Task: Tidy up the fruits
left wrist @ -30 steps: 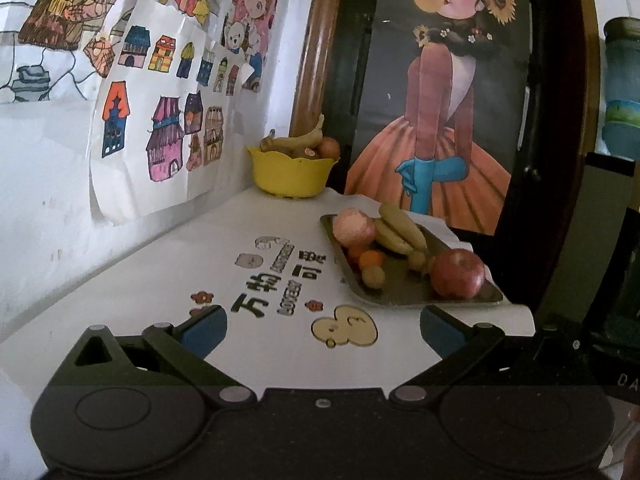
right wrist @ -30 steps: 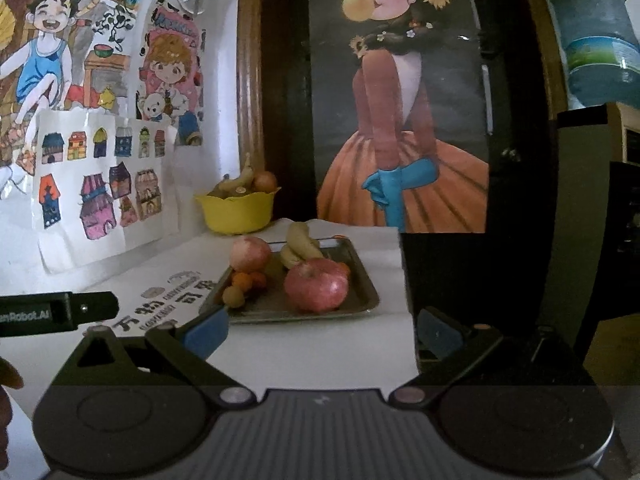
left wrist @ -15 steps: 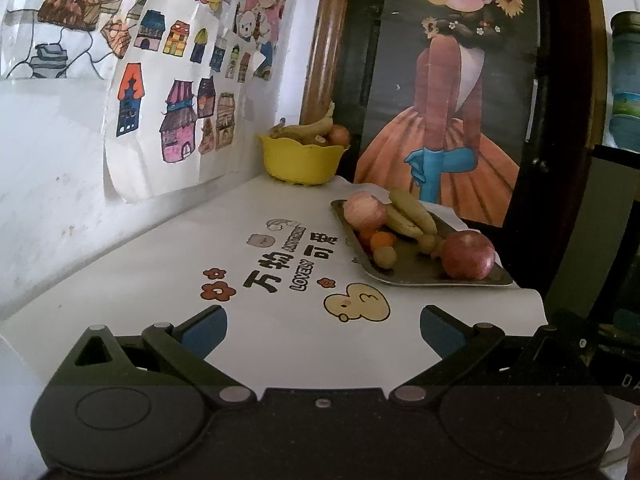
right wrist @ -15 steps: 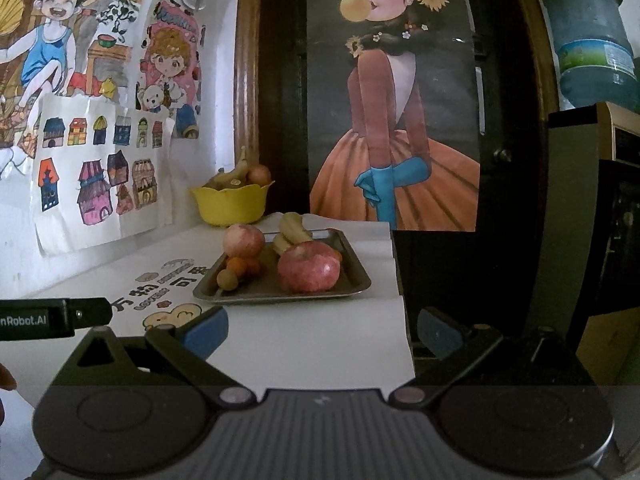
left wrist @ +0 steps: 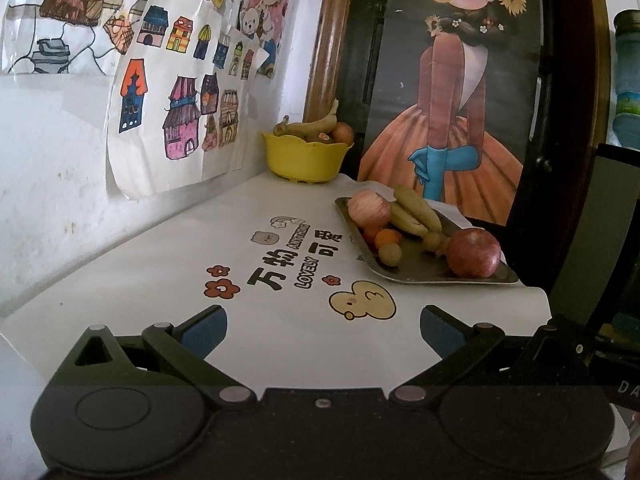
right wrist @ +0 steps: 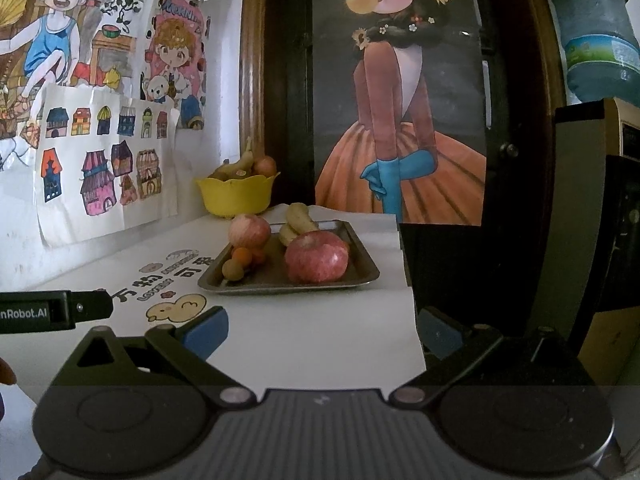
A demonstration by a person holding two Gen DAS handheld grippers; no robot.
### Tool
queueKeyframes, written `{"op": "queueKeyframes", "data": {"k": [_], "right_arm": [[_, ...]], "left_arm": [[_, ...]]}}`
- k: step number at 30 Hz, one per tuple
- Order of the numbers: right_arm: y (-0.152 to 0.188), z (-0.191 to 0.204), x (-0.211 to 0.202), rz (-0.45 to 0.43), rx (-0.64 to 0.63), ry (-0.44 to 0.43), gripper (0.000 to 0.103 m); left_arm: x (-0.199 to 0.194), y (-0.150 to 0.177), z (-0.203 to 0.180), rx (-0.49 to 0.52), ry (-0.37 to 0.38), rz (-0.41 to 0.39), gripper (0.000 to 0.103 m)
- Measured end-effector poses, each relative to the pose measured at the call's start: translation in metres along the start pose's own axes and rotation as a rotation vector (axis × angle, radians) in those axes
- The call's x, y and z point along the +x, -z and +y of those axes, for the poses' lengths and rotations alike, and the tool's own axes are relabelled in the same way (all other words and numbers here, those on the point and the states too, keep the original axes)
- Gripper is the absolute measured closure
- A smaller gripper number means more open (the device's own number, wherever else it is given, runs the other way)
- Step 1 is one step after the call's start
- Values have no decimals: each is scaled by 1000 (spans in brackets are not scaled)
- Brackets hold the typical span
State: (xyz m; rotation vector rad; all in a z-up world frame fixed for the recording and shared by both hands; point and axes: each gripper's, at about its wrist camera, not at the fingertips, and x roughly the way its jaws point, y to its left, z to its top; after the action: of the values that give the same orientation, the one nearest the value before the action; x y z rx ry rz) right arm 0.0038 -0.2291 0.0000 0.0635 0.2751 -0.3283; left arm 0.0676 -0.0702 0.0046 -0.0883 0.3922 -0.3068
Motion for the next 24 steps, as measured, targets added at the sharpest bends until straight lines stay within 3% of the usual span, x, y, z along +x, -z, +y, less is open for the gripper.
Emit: {"op": "queueKeyframes", "data": {"k": [24], "right_arm": [[5, 2, 2, 9, 1, -1, 0]], "left_arm": [[1, 2, 0, -1, 5, -1, 1]]}}
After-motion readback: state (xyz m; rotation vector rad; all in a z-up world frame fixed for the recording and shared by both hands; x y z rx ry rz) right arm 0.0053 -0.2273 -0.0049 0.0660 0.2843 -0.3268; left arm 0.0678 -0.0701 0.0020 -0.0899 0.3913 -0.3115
